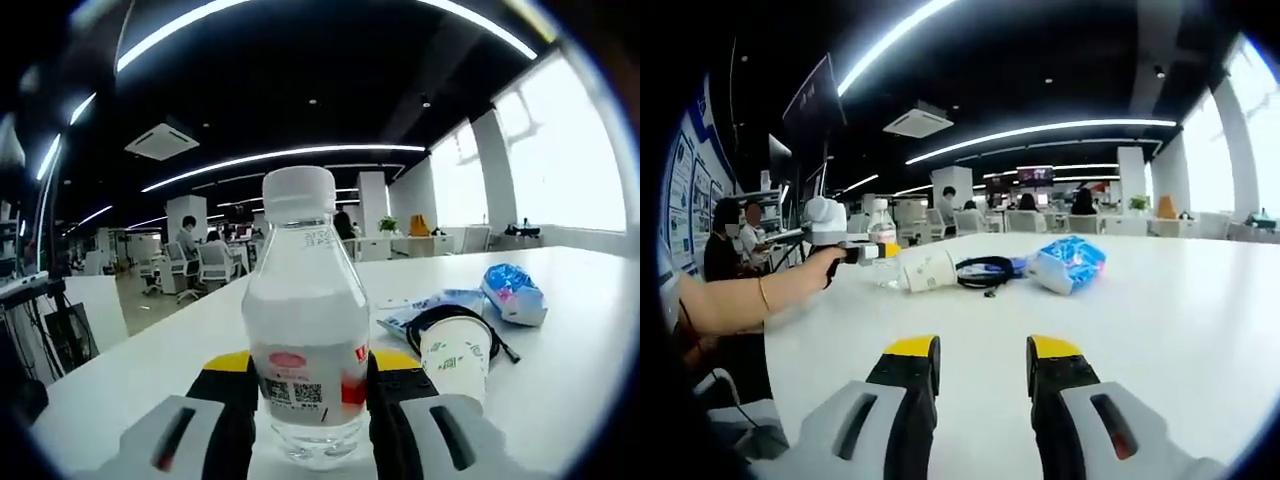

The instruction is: Arrange the tabletop items into an orderly group along one side of the table until the central work area is clear of visible clutter.

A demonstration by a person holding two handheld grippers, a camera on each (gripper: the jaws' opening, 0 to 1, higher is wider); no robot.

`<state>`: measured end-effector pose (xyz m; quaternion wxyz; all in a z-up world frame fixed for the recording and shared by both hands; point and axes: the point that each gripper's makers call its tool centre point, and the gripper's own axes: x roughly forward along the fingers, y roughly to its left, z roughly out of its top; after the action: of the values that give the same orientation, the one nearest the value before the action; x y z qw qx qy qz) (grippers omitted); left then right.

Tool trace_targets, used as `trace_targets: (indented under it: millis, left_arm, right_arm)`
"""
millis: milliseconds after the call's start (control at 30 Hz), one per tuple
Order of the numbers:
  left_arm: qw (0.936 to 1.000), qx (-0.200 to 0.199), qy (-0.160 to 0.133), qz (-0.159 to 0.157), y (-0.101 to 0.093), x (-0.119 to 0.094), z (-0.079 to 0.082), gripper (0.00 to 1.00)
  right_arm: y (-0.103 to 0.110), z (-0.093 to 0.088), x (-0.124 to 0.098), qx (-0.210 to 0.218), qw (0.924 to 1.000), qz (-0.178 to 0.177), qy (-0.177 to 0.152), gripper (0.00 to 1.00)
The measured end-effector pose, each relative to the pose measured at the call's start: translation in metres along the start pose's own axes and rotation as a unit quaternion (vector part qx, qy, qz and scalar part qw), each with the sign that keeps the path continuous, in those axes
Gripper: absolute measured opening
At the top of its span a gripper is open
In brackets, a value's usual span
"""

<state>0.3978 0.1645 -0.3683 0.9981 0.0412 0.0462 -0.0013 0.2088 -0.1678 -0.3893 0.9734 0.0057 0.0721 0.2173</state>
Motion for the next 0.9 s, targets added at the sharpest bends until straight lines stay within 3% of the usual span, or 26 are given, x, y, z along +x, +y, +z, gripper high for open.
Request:
trace_targets:
  millis: [333,900]
  left_arm:
    - [0.9999,0.005,0.006,-0.012,-0.001,-0.001,-0.001,0.41]
    - [0.9997,-0.002,0.003,-0.024,0.0,0.0,-0.001,0.4]
  right_arm:
    - [-0.011,0.005,-0.004,0.009,0.9997,-0.019,-0.012,0.3]
    - [-0.015,0.005,-0.009,-0.009,0.9995,-0.03,-0.001,0.3]
